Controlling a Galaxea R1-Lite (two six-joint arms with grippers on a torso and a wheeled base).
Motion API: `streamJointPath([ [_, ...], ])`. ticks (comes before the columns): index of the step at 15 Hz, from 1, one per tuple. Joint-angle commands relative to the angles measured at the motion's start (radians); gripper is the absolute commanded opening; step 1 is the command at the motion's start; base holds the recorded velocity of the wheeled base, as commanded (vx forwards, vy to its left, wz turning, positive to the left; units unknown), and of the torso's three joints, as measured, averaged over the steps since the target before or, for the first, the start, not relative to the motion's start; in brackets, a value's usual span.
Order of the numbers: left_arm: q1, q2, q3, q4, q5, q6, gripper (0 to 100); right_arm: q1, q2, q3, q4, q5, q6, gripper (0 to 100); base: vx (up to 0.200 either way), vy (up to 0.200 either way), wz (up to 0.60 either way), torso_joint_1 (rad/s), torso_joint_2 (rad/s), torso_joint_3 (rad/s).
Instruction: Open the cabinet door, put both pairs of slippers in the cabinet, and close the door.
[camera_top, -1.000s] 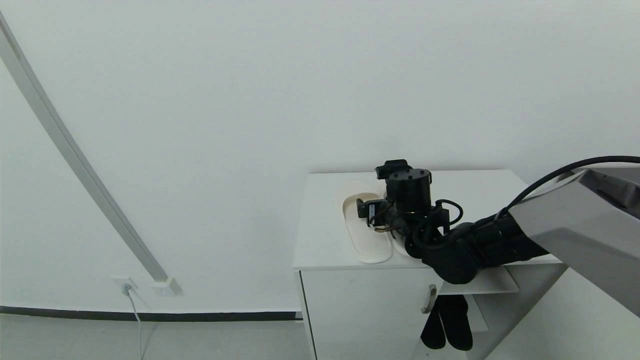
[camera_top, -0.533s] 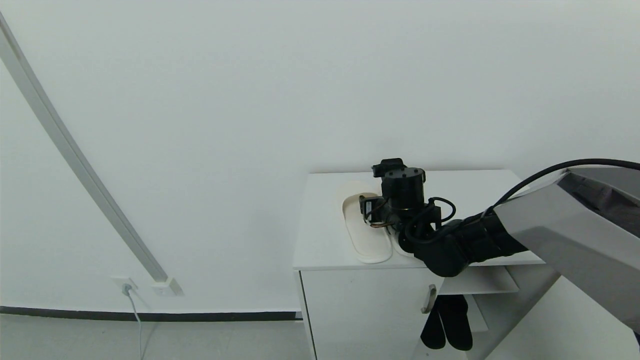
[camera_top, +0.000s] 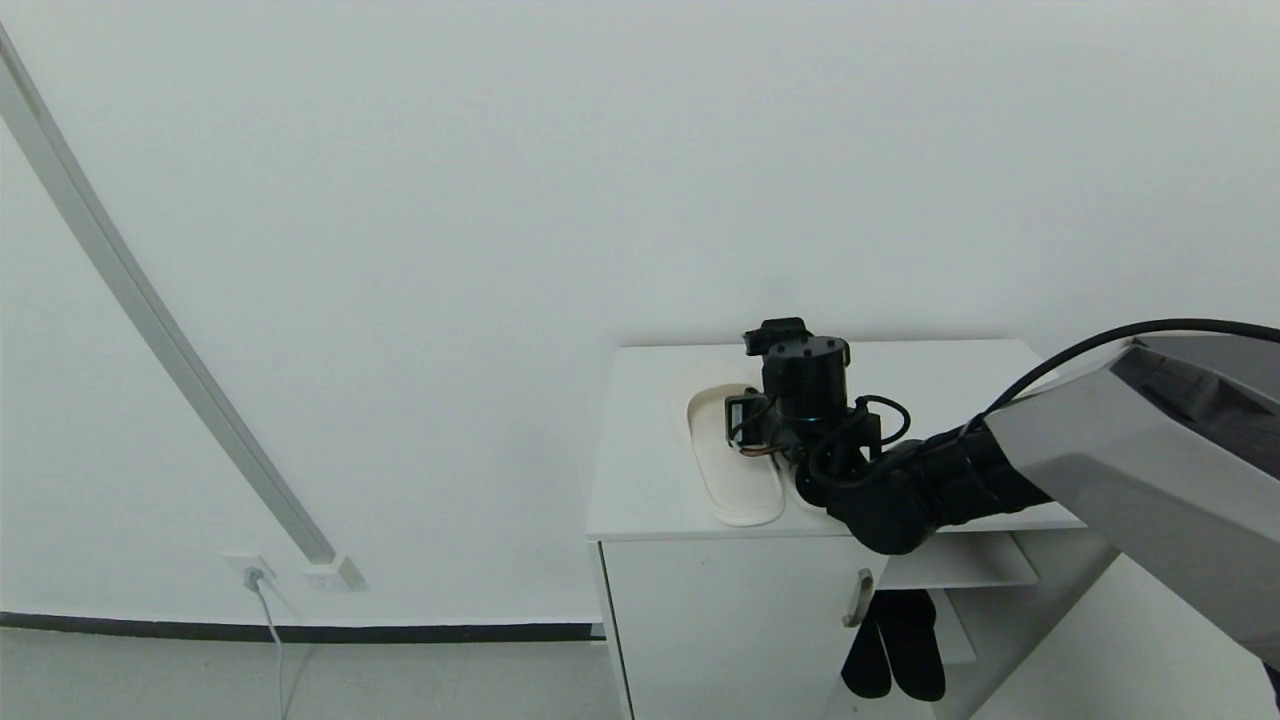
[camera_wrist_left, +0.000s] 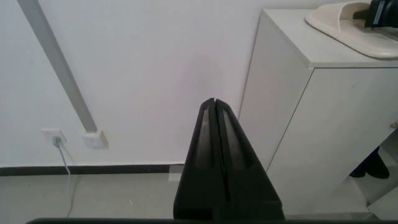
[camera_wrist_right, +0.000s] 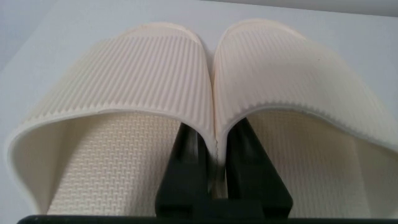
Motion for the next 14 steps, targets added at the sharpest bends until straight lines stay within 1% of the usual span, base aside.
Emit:
streamJointPath([
  [1, 0.0, 0.001, 0.0, 0.0, 0.0, -0.001, 0, 0.002, -0.022, 0.008, -0.001, 0.0, 0.0, 0, 0.0, 0.0, 0.0, 0.0, 0.0, 0.0],
  [3, 0.0, 0.001, 0.0, 0.0, 0.0, -0.001, 0, 0.005, -0.07, 0.048, -0.001, 0.0, 0.0, 0, 0.0, 0.0, 0.0, 0.0, 0.0, 0.0],
  [4, 0.0, 0.001, 0.0, 0.0, 0.0, -0.001, 0, 0.008, -0.128, 0.097, -0.002, 0.008, -0.001, 0, 0.0, 0.0, 0.0, 0.0, 0.0, 0.0],
  [6, 0.0, 0.001, 0.0, 0.0, 0.0, -0.001, 0, 0.019, -0.216, 0.182, -0.004, 0.069, 0.0, 0, 0.0, 0.0, 0.0, 0.0, 0.0, 0.0],
  [7, 0.0, 0.001, 0.0, 0.0, 0.0, -0.001, 0, 0.029, -0.295, 0.262, -0.004, 0.107, 0.0, 0, 0.0, 0.0, 0.0, 0.0, 0.0, 0.0],
  [9, 0.0, 0.001, 0.0, 0.0, 0.0, -0.001, 0, 0.052, -0.389, 0.369, -0.016, 0.12, 0.005, 0, 0.0, 0.0, 0.0, 0.0, 0.0, 0.0],
  [11, 0.0, 0.001, 0.0, 0.0, 0.0, -0.001, 0, 0.08, -0.478, 0.486, -0.035, 0.159, 0.005, 0, 0.0, 0.0, 0.0, 0.0, 0.0, 0.0],
  [13, 0.0, 0.001, 0.0, 0.0, 0.0, -0.001, 0, 0.106, -0.538, 0.576, -0.065, 0.164, 0.006, 0, 0.0, 0.0, 0.0, 0.0, 0.0, 0.0],
  [14, 0.0, 0.001, 0.0, 0.0, 0.0, -0.001, 0, 0.112, -0.552, 0.601, -0.073, 0.166, 0.006, 0, 0.0, 0.0, 0.0, 0.0, 0.0, 0.0],
])
